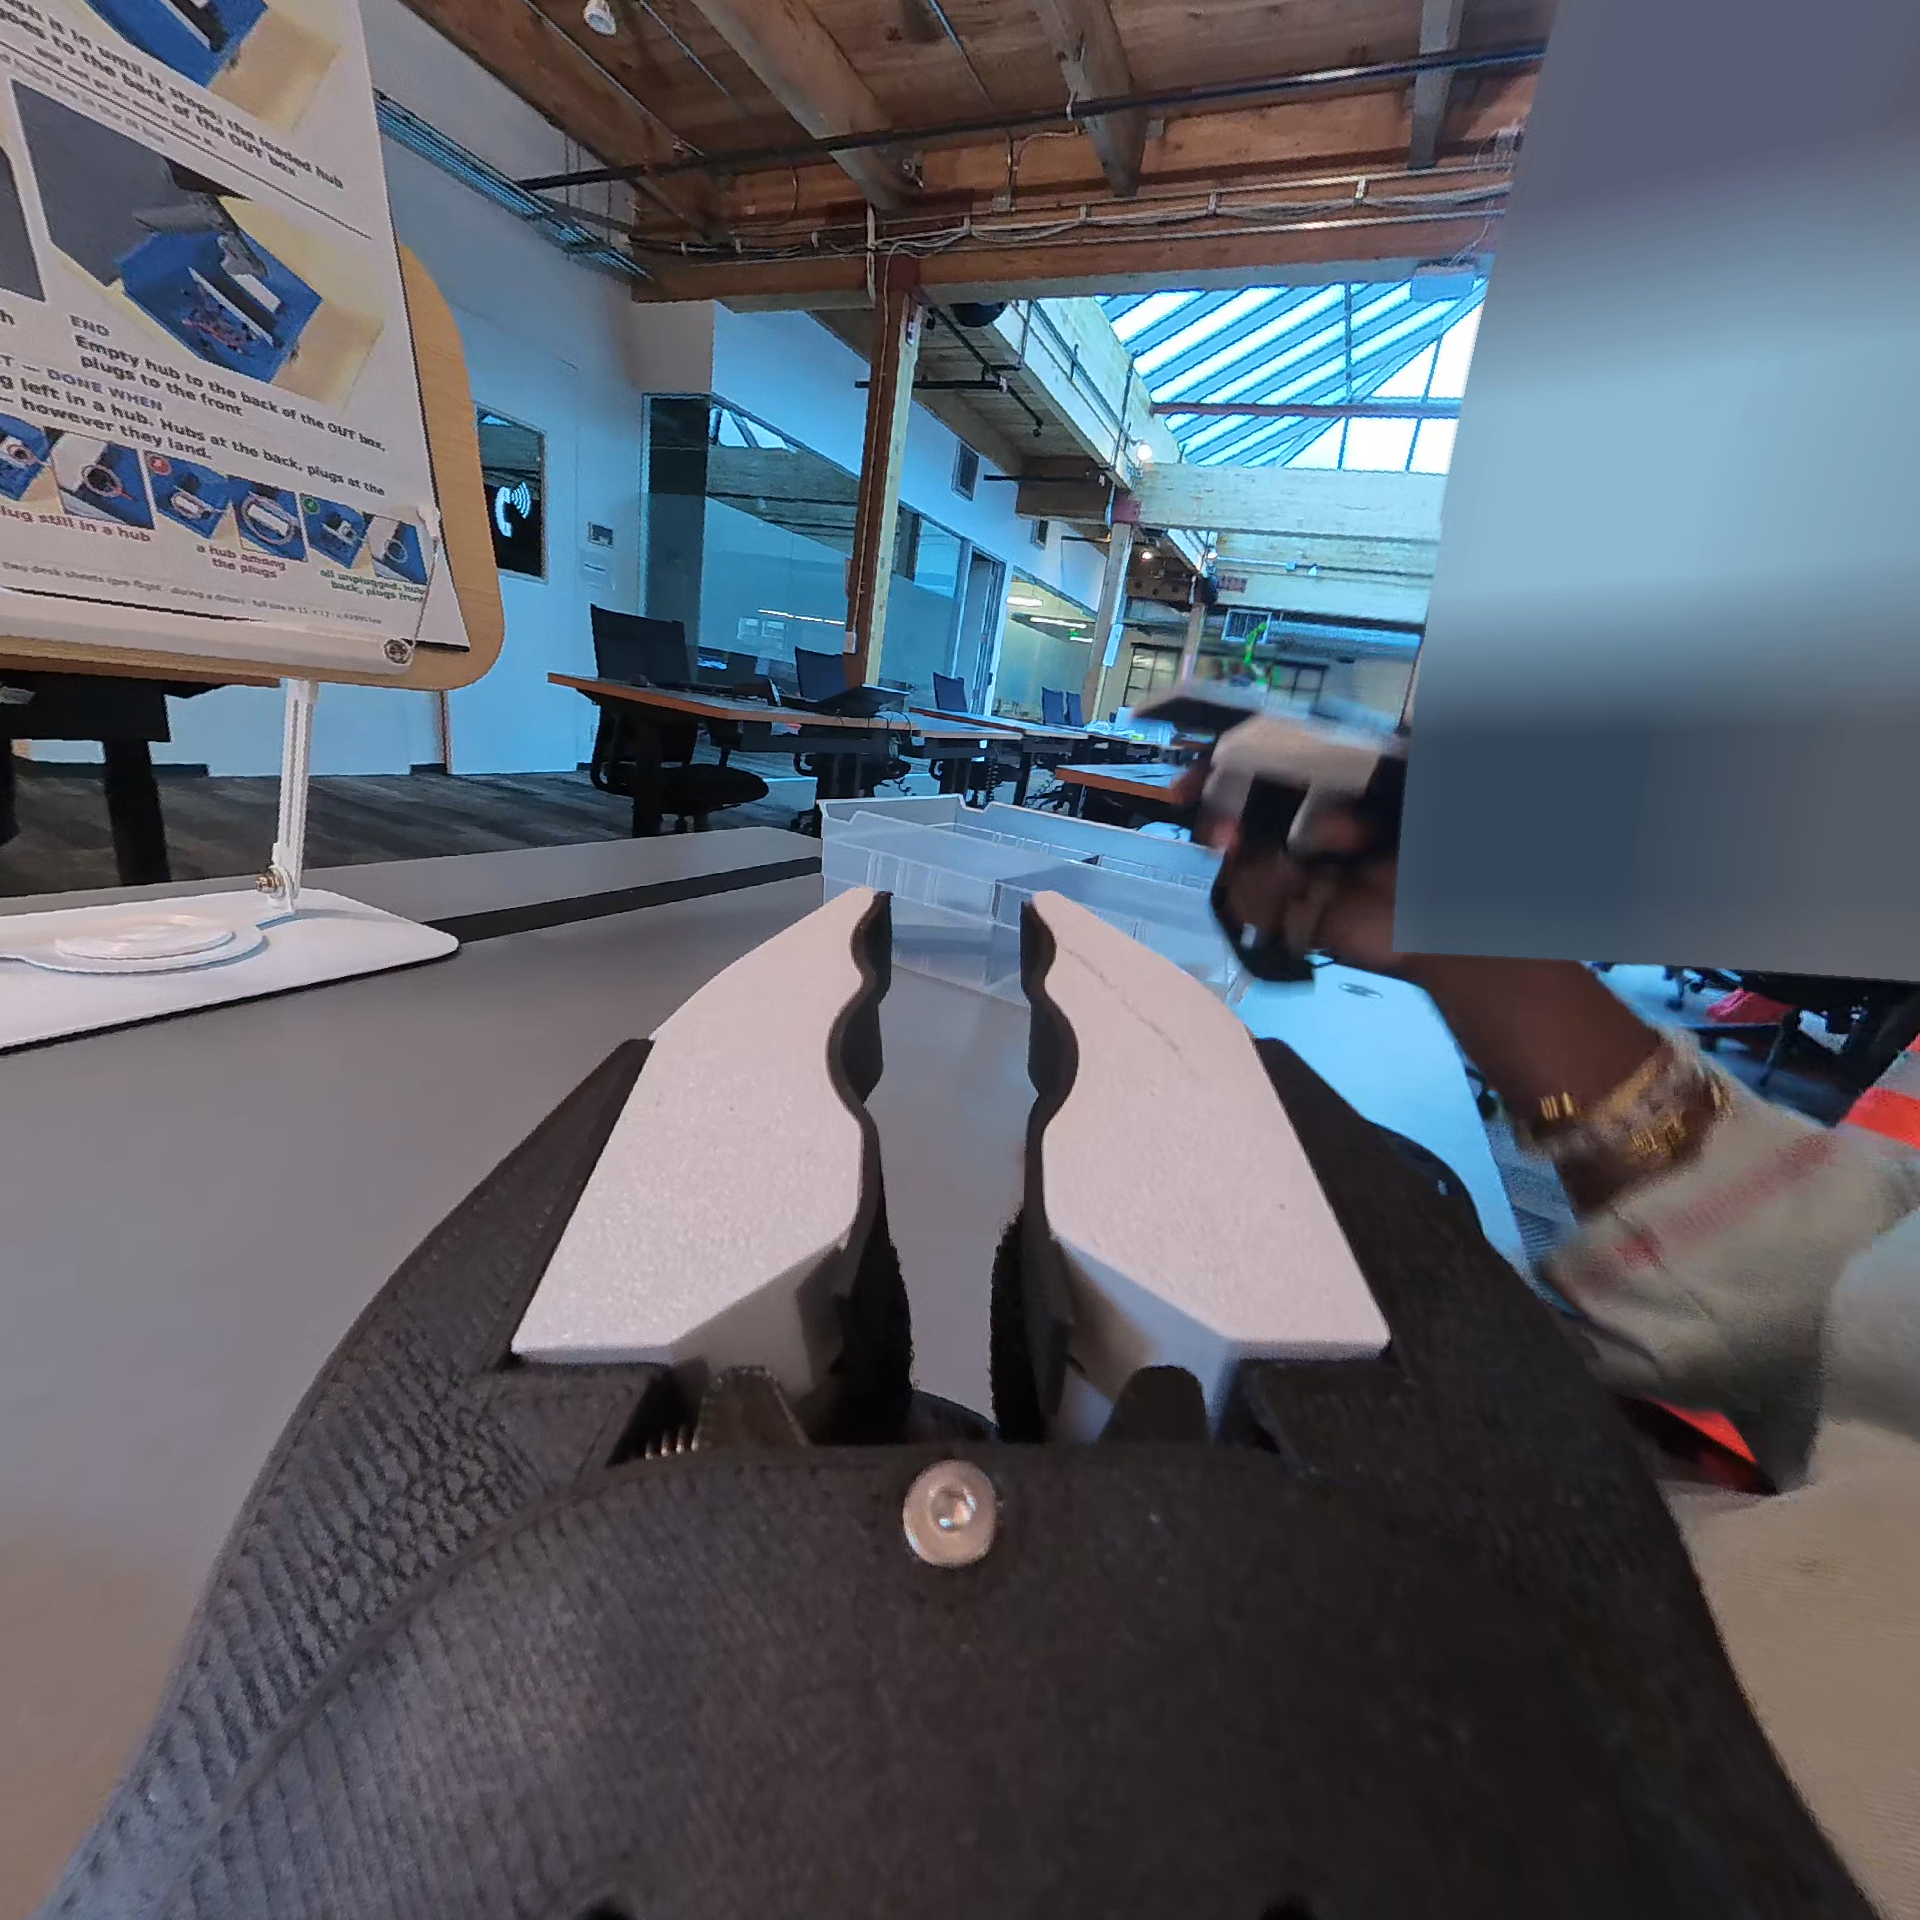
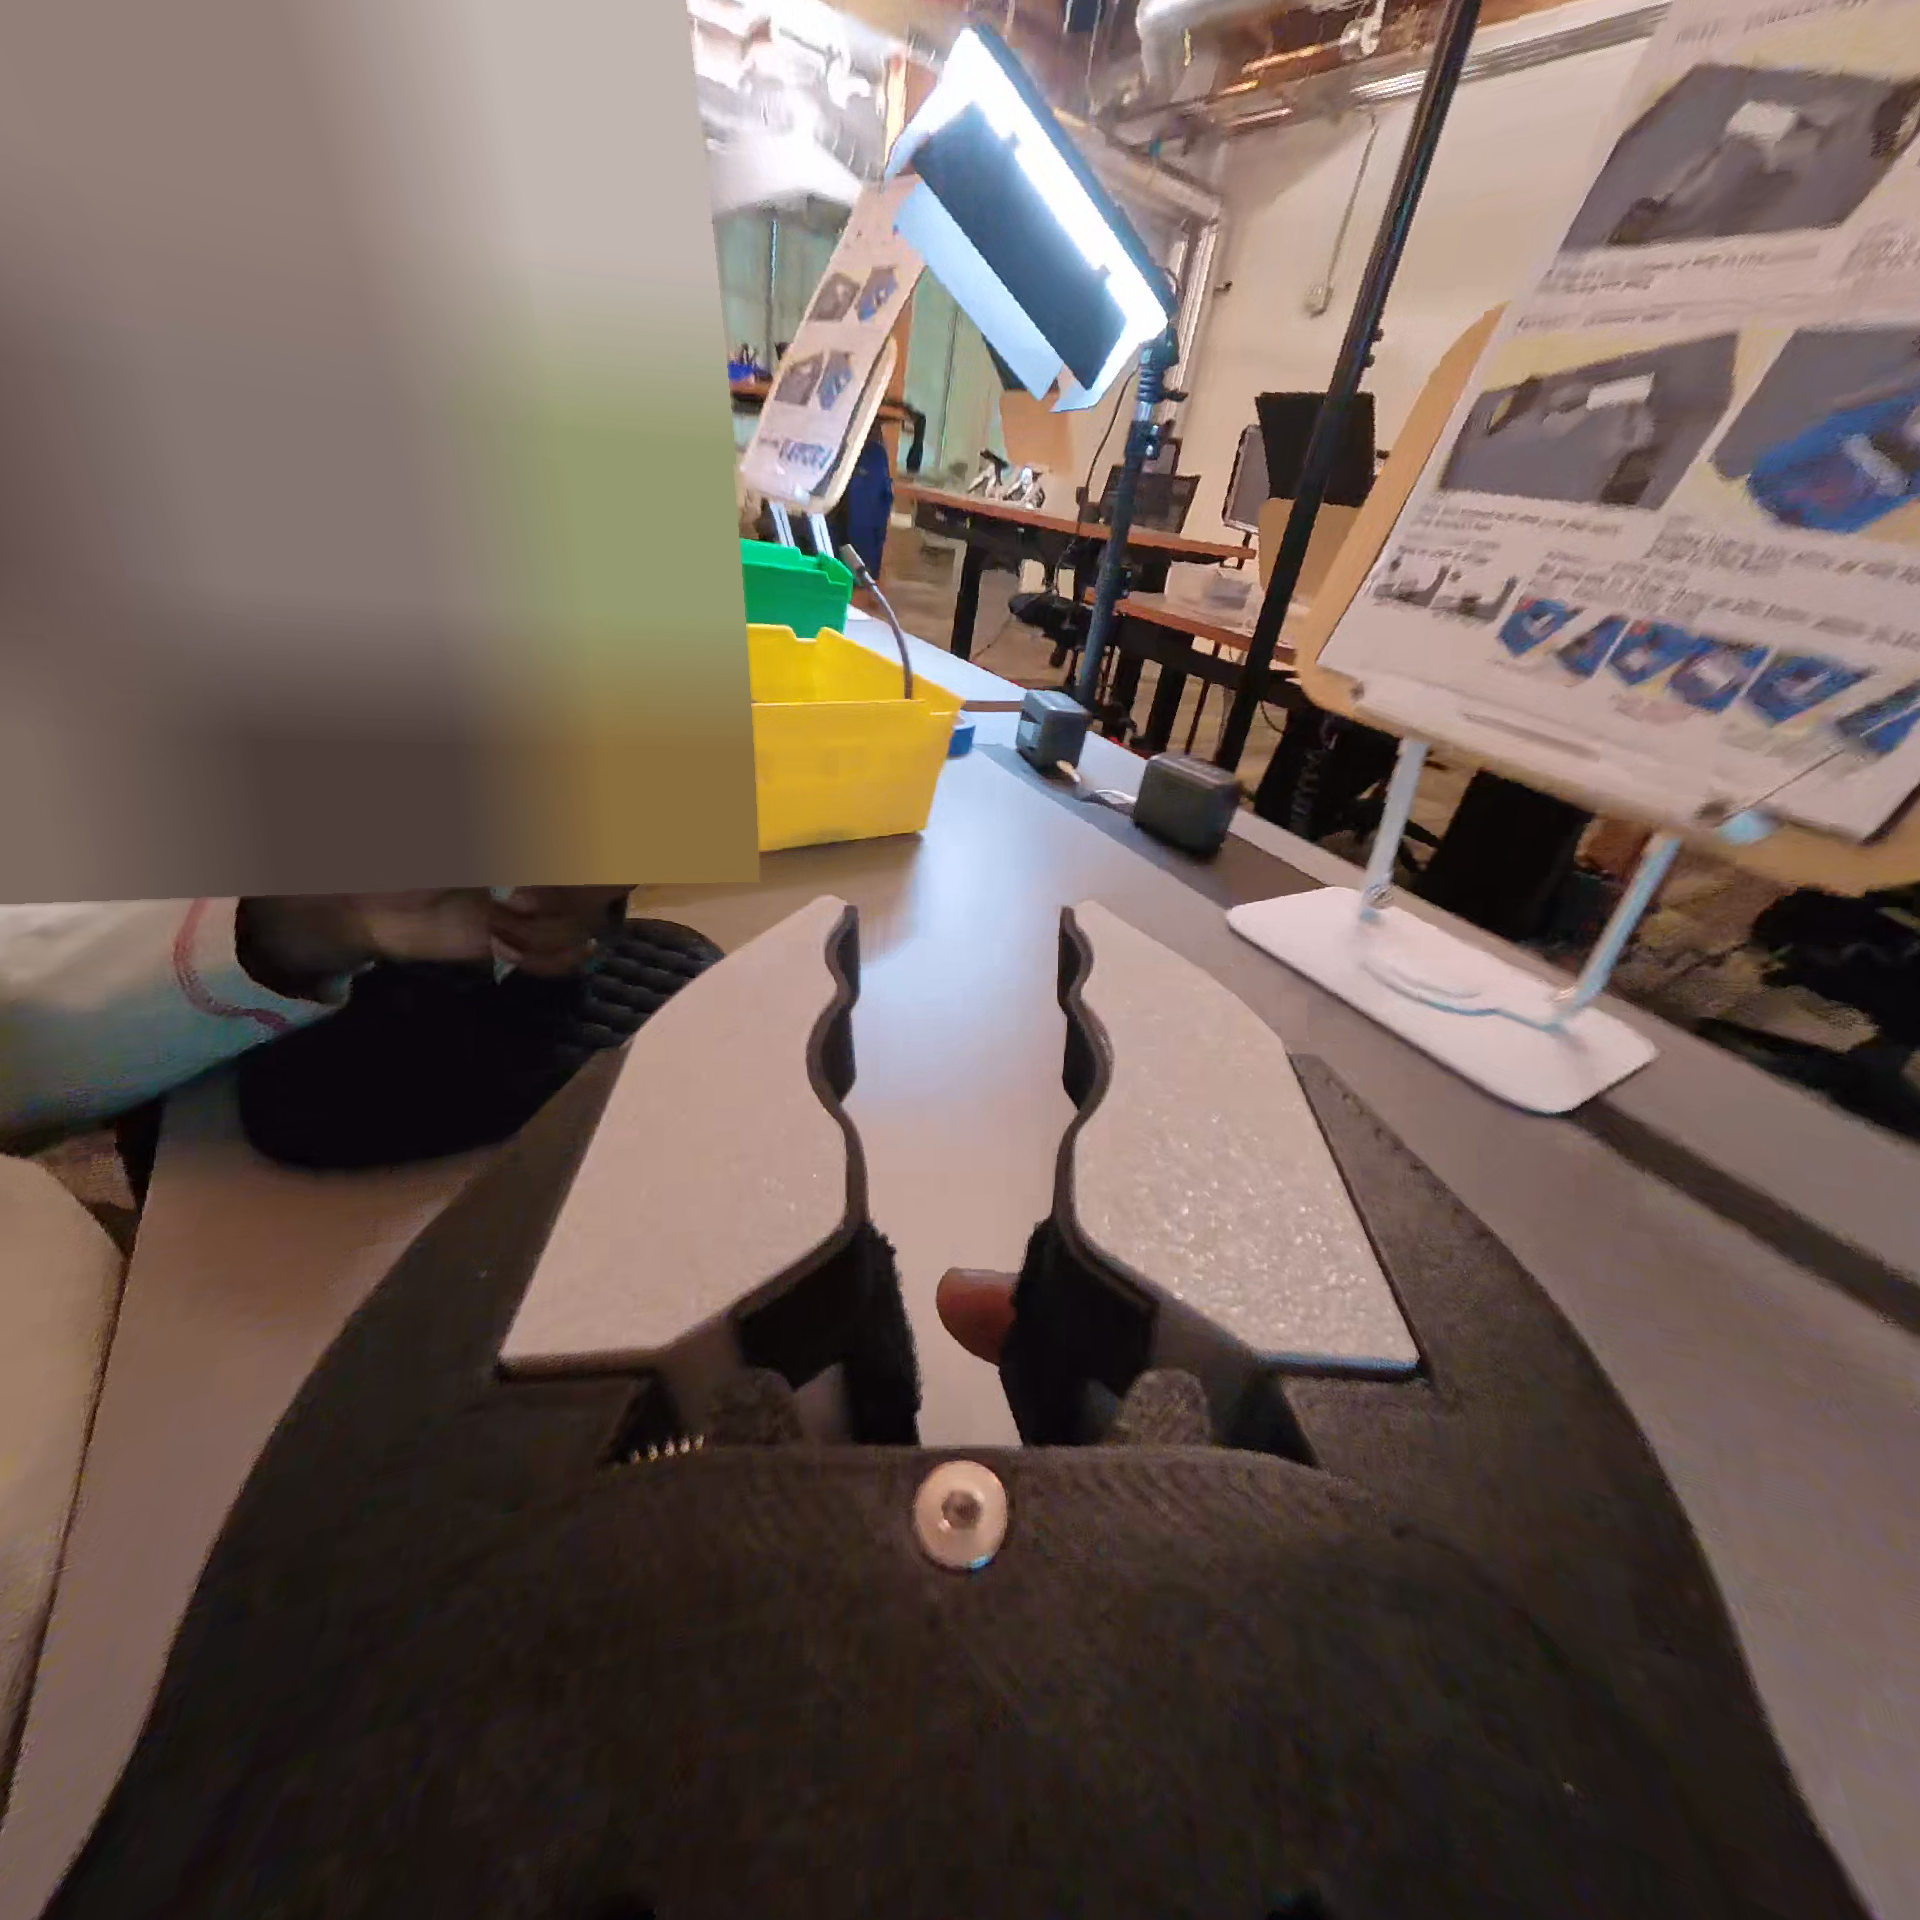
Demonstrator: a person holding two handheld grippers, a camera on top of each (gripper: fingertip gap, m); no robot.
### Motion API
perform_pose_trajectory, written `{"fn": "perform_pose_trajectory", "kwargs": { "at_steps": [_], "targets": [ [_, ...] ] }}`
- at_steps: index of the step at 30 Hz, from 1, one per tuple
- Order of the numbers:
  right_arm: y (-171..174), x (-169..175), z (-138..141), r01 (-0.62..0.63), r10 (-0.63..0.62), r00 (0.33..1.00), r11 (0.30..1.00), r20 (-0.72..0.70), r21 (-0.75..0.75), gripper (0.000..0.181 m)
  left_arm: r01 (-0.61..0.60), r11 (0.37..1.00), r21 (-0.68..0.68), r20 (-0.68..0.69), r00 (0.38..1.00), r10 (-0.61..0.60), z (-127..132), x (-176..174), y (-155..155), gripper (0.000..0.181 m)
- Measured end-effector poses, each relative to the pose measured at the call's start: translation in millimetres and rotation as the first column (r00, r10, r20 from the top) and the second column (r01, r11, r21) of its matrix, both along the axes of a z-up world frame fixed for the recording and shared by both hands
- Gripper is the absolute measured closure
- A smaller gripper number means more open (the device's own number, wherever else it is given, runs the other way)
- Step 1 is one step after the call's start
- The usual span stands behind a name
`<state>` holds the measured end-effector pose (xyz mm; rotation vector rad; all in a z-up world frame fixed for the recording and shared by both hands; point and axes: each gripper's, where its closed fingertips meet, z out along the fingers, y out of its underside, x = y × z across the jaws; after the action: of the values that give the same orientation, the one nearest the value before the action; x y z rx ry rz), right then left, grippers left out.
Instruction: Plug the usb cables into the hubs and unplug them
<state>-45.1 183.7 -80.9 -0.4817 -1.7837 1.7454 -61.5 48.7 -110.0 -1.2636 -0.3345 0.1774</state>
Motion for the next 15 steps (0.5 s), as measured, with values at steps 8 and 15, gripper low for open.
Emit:
{"fn": "perform_pose_trajectory", "kwargs": {
  "at_steps": [8, 15],
  "targets": [
    [-17.4, -14.0, -52.4, -0.012, 0.033, 0.990, 0.988, 0.134, -0.157, 0.148, 0.032, 0.993, -0.112, -0.014, 0.999, -0.034, 18.8, 12.2, -9.3, 0.154],
    [-9.4, -11.5, -46.5, -0.014, 0.057, 0.986, 0.965, 0.159, -0.263, 0.148, -0.367, 0.694, -0.619, -0.403, 0.907, 0.121, 70.0, -23.3, -144.4, 0.150]
  ]
}}
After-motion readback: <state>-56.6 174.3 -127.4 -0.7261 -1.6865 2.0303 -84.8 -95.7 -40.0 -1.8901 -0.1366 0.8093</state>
